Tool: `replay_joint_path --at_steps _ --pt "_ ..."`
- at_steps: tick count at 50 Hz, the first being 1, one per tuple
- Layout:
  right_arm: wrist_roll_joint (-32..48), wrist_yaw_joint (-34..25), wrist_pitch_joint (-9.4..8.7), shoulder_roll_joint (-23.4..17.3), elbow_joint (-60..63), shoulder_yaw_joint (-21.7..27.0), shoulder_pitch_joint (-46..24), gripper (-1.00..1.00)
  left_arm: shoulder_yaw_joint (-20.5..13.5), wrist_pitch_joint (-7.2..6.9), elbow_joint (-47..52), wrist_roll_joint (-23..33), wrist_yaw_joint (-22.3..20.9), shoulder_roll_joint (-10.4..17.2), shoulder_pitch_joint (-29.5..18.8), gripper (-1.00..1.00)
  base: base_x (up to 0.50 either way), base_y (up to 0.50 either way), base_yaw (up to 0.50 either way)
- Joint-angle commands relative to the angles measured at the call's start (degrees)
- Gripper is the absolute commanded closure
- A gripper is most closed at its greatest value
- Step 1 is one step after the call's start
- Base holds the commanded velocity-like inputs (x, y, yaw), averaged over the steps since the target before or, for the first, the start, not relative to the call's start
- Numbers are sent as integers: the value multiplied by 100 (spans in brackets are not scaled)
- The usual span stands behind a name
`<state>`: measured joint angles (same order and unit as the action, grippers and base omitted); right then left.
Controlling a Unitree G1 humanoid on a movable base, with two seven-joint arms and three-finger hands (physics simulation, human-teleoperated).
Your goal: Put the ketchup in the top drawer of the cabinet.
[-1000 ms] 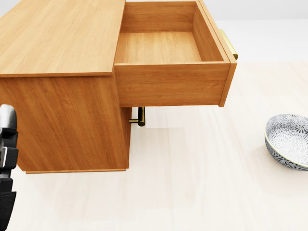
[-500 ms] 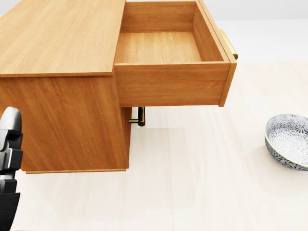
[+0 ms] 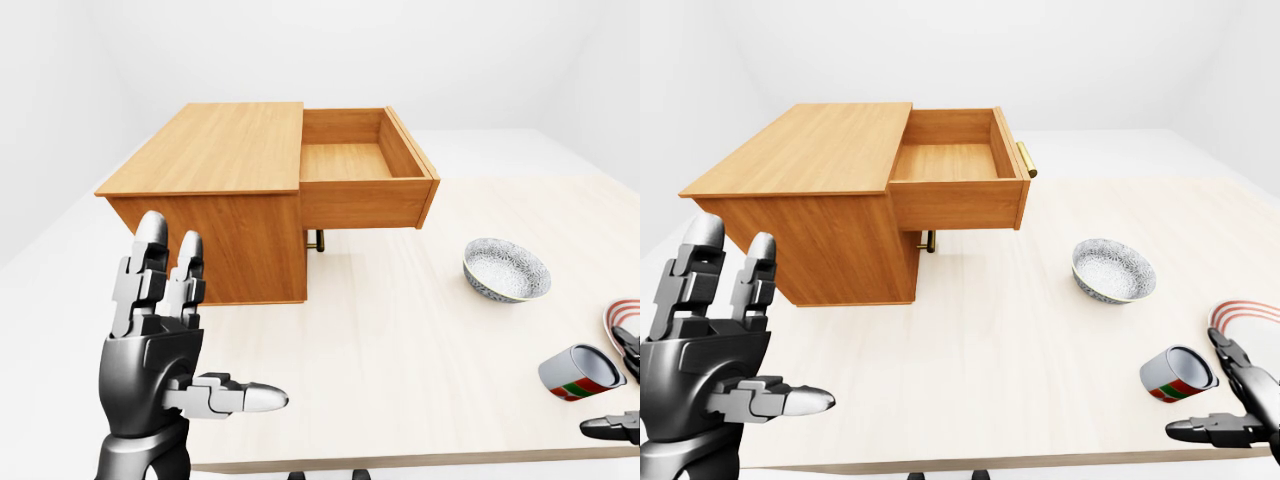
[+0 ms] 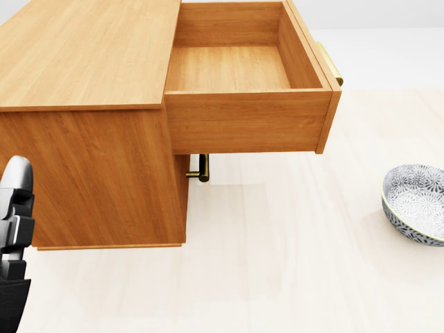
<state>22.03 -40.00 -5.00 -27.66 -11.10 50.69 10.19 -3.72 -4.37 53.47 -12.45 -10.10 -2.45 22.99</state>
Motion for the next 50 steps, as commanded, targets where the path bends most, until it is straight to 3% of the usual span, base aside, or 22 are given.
replay_joint_path --at_steps 1,29,34,50 --pt "-76 0 0 -211 -463 -122 -56 -100 5 53 -26 7 5 2 16 -100 0 0 0" --pt "481 0 0 -330 -99 -365 -239 -100 -75 -50 48 -44 -7 -21 -23 -100 0 0 0" --pt "593 0 0 -379 -98 -473 -299 -100 -9 36 -38 27 -5 -19 -11 -100 0 0 0" --pt "1016 0 0 -481 -247 -800 -409 -100 6 54 -76 24 31 11 -27 -100 0 0 0"
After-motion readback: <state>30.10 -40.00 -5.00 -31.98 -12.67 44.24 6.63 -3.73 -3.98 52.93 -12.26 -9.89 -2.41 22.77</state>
